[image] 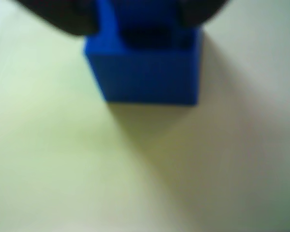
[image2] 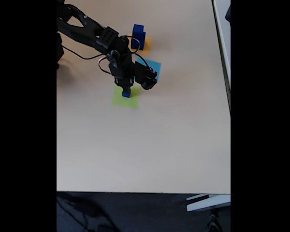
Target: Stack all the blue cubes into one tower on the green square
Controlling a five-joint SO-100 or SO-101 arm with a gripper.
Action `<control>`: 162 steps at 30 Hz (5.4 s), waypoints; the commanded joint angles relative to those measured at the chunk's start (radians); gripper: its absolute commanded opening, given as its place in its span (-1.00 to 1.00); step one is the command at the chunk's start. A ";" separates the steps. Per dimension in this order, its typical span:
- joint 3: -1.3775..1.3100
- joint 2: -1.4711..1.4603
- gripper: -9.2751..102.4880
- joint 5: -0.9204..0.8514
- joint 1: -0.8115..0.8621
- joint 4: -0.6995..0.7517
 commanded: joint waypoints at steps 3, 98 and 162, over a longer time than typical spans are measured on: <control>-0.003 0.106 -0.69 0.009 -0.005 -0.014; -0.003 0.183 -0.25 0.767 -0.758 -0.011; -0.209 0.127 -0.75 0.354 -0.479 0.015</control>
